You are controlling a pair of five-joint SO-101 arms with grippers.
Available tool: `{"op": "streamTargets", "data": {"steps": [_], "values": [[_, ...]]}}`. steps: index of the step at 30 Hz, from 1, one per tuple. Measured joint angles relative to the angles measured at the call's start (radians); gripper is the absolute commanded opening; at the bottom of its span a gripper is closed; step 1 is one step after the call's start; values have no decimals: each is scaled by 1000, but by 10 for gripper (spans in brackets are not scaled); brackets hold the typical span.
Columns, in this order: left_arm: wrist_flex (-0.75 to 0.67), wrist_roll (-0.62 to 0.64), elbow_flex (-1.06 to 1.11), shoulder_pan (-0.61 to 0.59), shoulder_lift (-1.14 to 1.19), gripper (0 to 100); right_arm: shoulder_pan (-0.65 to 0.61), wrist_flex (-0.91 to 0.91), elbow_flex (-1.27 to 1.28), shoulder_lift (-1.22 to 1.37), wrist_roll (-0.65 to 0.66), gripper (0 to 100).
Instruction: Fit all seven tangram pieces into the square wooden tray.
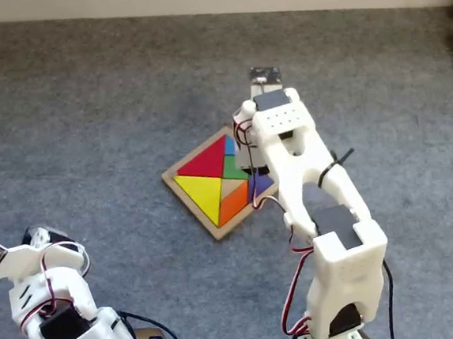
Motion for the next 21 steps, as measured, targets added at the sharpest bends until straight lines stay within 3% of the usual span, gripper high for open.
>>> {"op": "streamTargets", "data": {"steps": [7, 13, 21], "values": [[0, 0, 0, 43, 0, 6, 0, 158, 0, 0, 75, 5], [0, 0, 0, 144, 0, 6, 6, 178, 49, -143, 81, 5], [52, -44, 0, 322, 0, 5, 46, -51, 496, -555, 83, 5]]}}
